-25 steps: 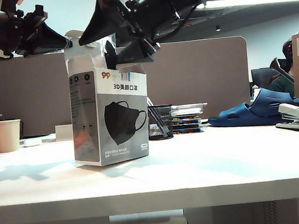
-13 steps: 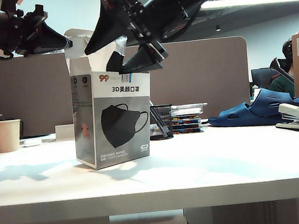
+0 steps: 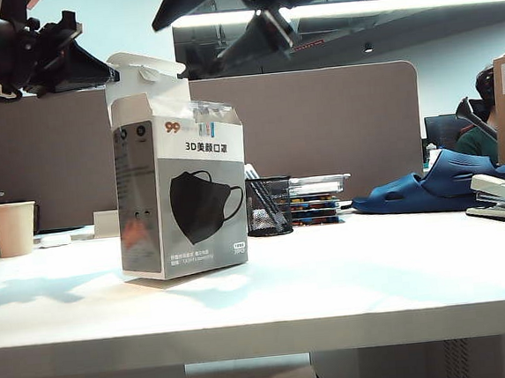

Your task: Put the mask into the mask box.

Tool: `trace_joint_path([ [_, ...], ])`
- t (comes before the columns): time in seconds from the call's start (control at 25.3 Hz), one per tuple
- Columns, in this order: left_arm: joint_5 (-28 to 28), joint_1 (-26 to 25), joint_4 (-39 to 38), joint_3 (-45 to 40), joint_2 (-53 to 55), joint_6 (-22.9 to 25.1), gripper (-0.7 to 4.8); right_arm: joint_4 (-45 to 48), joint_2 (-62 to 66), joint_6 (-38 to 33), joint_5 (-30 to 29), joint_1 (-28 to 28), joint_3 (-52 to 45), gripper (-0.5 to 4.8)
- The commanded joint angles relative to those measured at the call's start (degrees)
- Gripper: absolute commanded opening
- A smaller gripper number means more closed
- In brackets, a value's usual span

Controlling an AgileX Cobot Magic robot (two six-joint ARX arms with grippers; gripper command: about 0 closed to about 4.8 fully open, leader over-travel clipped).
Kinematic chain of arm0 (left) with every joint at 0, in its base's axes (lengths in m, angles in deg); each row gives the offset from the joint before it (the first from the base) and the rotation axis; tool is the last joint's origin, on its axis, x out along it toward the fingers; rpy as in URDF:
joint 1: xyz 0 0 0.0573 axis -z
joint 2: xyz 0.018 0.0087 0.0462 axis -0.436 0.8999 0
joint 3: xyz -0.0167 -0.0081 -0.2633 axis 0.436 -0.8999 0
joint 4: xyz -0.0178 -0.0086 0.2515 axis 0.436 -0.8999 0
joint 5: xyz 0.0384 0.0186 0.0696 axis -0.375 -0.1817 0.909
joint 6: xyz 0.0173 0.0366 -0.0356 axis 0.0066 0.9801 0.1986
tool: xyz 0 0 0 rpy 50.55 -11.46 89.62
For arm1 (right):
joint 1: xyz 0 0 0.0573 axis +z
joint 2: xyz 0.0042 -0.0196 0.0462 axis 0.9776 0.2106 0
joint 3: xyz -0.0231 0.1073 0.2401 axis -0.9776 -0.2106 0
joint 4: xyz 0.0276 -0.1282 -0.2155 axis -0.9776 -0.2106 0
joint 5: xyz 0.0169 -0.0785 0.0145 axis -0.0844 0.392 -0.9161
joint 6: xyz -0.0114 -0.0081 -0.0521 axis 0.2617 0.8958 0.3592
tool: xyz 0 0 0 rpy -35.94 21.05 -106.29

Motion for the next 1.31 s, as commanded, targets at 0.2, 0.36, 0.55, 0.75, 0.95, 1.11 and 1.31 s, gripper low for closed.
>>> trace_joint_path([
  [0.2, 4.1, -0.1, 1.1, 0.2, -0.2, -0.1, -0.06, 0.9, -6.9, 0.7, 11.4, -1.7, 0.4, 4.23],
  [0.36, 3.8, -0.1, 1.0, 0.2, -0.2, -0.2, 0.60, 0.7, -10.7, 0.7, 12.1, -4.2, 0.4, 1.21],
  [0.55, 3.4, -0.1, -0.2, 0.2, -0.2, -0.2, 2.20, 0.7, -17.0, 5.3, 18.0, -8.2, 0.4, -0.08],
  [0.75, -0.9, -0.1, -0.7, 0.2, -0.2, -0.2, 3.16, -0.3, -22.4, 6.2, 21.2, -13.5, 0.4, -0.08],
  [0.95, -4.9, -0.1, -2.3, 0.2, -0.2, -0.2, 3.86, -2.2, -25.4, 6.5, 21.3, -18.6, 0.4, -0.08],
  [1.11, -8.0, -0.1, -3.1, 0.2, -0.4, -0.4, 3.87, -4.2, -27.7, 6.5, 21.3, -23.6, 0.4, -0.08],
  [1.31, -4.1, -0.5, -2.6, 0.2, -3.4, -0.4, 3.87, -7.7, -29.3, 8.7, 21.2, -29.1, 0.4, -0.08],
])
